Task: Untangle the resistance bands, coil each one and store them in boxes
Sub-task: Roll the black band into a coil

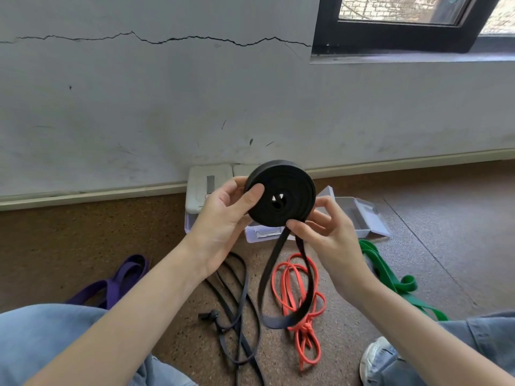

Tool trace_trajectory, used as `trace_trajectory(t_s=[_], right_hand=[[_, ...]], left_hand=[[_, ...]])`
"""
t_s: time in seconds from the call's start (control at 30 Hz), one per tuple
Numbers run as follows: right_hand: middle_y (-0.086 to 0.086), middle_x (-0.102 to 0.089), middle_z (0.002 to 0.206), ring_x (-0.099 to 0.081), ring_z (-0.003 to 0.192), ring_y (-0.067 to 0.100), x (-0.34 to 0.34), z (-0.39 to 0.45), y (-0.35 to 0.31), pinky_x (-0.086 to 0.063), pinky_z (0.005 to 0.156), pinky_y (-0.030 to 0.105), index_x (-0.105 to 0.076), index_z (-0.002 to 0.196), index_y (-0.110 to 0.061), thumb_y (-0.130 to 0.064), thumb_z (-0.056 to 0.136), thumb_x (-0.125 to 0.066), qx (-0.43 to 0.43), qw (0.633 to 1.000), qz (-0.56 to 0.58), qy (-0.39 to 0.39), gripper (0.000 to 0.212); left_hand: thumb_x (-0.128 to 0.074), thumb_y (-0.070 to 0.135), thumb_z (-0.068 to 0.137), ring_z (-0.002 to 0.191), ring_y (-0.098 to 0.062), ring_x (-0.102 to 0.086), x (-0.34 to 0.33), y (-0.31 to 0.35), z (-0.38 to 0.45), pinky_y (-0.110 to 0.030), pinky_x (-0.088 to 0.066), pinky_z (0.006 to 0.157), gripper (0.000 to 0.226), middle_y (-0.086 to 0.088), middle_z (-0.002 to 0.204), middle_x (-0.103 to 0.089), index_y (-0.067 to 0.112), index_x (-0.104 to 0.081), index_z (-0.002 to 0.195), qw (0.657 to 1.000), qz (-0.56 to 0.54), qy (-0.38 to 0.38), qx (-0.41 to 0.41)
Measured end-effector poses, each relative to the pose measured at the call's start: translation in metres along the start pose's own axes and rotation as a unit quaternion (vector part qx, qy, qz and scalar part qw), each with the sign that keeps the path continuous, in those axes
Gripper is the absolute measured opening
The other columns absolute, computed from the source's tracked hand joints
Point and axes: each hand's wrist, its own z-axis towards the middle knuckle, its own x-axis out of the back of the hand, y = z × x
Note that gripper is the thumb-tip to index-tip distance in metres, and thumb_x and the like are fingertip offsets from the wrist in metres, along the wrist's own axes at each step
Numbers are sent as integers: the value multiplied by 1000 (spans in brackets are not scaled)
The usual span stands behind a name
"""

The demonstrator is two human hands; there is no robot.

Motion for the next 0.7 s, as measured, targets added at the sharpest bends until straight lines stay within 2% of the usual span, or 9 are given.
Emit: trace_trajectory(t_s=[0.13, 0.23, 0.33, 0.4, 0.5, 0.6, 0.7], right_hand=[[9, -71, 91, -70, 84, 15, 5, -1, -1, -56, 75, 25, -50, 91, -6, -3, 80, -68, 32, 996, -82, -27, 21], [6, -73, 87, -69, 85, 15, 11, 0, -2, -54, 74, 24, -50, 94, -8, -5, 82, -66, 37, 996, -77, -32, 20], [8, -68, 91, -65, 90, 26, 16, 2, -6, -53, 81, 35, -56, 100, -22, -8, 88, -59, 40, 999, -25, -27, 18], [9, -64, 97, -63, 91, 28, 16, 4, -9, -55, 79, 34, -59, 104, -25, -9, 91, -54, 60, 996, -33, -49, 21], [5, -63, 100, -64, 92, 22, 14, 5, -13, -57, 74, 32, -60, 104, -28, -11, 91, -53, 76, 988, -99, -91, 23], [-2, -65, 101, -63, 94, 10, 11, 3, -12, -56, 74, 22, -60, 103, -33, -11, 89, -57, 94, 977, -162, -105, 26], [-1, -69, 93, -67, 88, 10, 13, 6, -14, -55, 72, 23, -59, 101, -26, -13, 84, -63, 81, 988, -110, -74, 22]], left_hand=[[-67, 32, 69, 92, -17, -69, 12, 2, -1, -24, -56, 73, 33, -1, 94, -73, 15, -64, 97, 995, 96, -10, 10], [-66, 26, 72, 89, -17, -71, 19, 1, -3, -22, -56, 70, 32, -4, 96, -74, 14, -65, 101, 988, 139, -26, 58], [-74, 18, 72, 96, -18, -69, 24, -5, -9, -24, -56, 80, 27, -5, 100, -73, 18, -71, 99, 962, 214, -118, 123], [-75, 13, 75, 102, -12, -66, 25, -3, -13, -18, -52, 81, 24, 2, 102, -73, 24, -73, 97, 942, 250, -171, 145], [-77, 23, 72, 108, -11, -63, 24, 2, -9, -24, -53, 85, 35, 4, 111, -70, 37, -69, 103, 955, 185, -171, 156], [-75, 28, 75, 103, -17, -66, 15, -4, -10, -25, -54, 81, 29, -1, 107, -71, 36, -69, 102, 961, 171, -167, 137], [-73, 31, 72, 98, -16, -67, 9, -10, -10, -22, -55, 74, 27, -2, 102, -72, 30, -71, 99, 978, 157, -102, 97]])
